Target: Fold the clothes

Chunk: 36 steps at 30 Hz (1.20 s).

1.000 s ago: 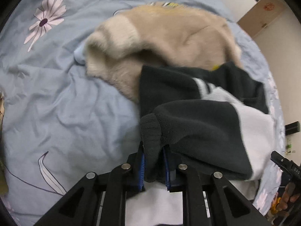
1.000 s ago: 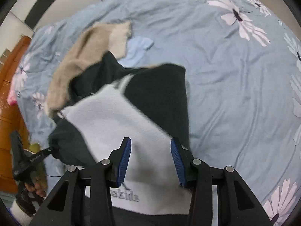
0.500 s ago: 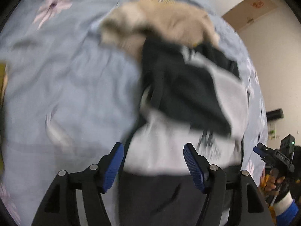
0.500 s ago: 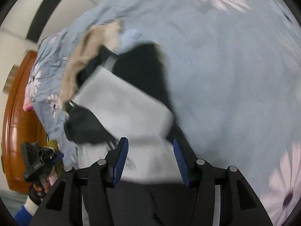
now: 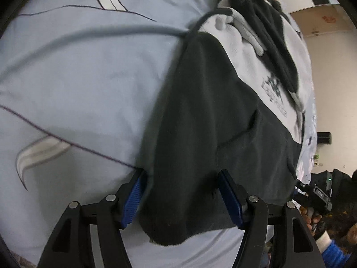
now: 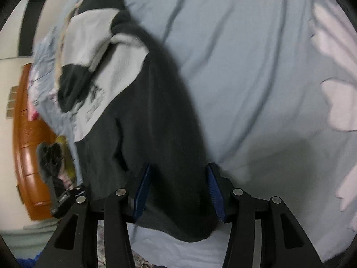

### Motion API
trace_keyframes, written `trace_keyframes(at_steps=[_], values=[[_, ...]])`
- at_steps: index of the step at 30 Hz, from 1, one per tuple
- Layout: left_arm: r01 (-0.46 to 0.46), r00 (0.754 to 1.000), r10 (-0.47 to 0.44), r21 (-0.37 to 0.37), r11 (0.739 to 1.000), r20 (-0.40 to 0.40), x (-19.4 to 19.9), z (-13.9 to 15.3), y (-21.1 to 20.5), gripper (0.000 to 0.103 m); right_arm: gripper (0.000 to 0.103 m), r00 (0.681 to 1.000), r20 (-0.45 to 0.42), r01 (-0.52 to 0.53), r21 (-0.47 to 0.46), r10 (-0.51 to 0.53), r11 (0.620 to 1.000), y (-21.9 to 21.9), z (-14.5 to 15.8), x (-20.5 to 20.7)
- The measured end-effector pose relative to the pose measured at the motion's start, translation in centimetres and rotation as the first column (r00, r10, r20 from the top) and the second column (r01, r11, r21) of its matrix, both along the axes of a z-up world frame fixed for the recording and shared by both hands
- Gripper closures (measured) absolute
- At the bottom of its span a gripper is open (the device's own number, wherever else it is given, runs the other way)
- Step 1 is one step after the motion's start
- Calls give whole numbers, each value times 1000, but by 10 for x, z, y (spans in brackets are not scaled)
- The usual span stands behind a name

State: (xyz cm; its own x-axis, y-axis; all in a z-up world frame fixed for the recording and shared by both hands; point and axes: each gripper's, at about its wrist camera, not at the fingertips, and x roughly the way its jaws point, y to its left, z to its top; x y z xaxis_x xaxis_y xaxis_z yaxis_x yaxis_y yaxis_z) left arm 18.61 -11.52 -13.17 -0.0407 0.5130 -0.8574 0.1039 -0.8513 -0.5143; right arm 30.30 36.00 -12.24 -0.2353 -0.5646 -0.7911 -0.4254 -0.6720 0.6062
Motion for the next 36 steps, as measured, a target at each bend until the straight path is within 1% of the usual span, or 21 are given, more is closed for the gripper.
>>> trace_keyframes(at_steps=[3, 4, 5, 6, 8, 10, 11, 14, 17, 20, 23, 25, 27, 29, 31, 33, 34, 35, 36], values=[[-4, 1000, 4, 53, 999, -3, 9, 1, -2, 35, 52, 999, -31, -30, -68, 28, 997, -8, -4, 8], [-2, 1000, 3, 69, 998, -4, 12, 2, -3, 38, 52, 999, -36, -32, -92, 29, 995, -9, -6, 12], [-5, 1000, 5, 79, 997, -3, 14, 2, -5, 46, 52, 999, -38, -27, -119, 23, 993, -9, -8, 16], [-12, 1000, 11, 77, 997, 4, 14, 2, -9, 52, 55, 999, -36, -20, -137, 15, 990, -8, -9, 19], [-29, 999, 28, 63, 998, 15, 15, 2, -15, 78, 76, 1000, -26, -2, -151, -2, 988, -6, -12, 22], [-37, 999, 37, 43, 998, 5, 18, 7, -15, 85, 88, 1000, -28, -1, -154, -3, 988, -7, -10, 21], [-36, 999, 36, 33, 999, -8, 19, 11, -14, 89, 92, 999, -41, -13, -145, 7, 989, -6, -4, 22], [-18, 998, 20, 23, 1000, -62, 29, 28, -6, 91, 93, 996, -78, -47, -117, 38, 992, -3, 14, 24], [-30, 997, 32, 27, 999, -68, 45, 44, -15, 91, 94, 995, -88, -49, -108, 40, 993, 5, 25, 40], [-19, 999, 21, 42, 999, -45, 72, 58, -19, 91, 94, 995, -86, -53, -128, 42, 990, 10, 37, 62], [-60, 998, 58, 83, 995, 26, 104, 66, -32, 91, 94, 997, -61, -54, -152, 45, 987, 12, 50, 89], [-94, 995, 90, 112, 989, 46, 111, 73, -34, 91, 94, 998, -56, -35, -167, 26, 985, 16, 59, 99], [-117, 993, 114, 139, 983, 28, 105, 87, -34, 91, 94, 996, -84, -13, -181, -3, 983, 20, 70, 89], [-128, 991, 131, 164, 978, -6, 86, 102, -37, 91, 94, 992, -122, 7, -193, -31, 981, 25, 81, 72], [-136, 988, 146, 183, 974, -43, 58, 115, -47, 91, 94, 985, -163, 24, -196, -56, 980, 30, 92, 44], [-136, 985, 154, 196, 971, -76, 27, 121, -51, 91, 94, 978, -194, 40, -203, -80, 978, 35, 100, 14], [-137, 982, 159, 198, 970, -97, 9, 126, -50, 93, 94, 974, -206, 48, -205, -91, 977, 37, 104, -3], [-140, 979, 166, 202, 969, -117, -10, 130, -48, 98, 94, 970, -219, 56, -208, -102, 976, 39, 107, -19], [-150, 975, 179, 209, 966, -128, -33, 130, -46, 100, 94, 967, -226, 65, -215, -115, 974, 41, 109, -37]])
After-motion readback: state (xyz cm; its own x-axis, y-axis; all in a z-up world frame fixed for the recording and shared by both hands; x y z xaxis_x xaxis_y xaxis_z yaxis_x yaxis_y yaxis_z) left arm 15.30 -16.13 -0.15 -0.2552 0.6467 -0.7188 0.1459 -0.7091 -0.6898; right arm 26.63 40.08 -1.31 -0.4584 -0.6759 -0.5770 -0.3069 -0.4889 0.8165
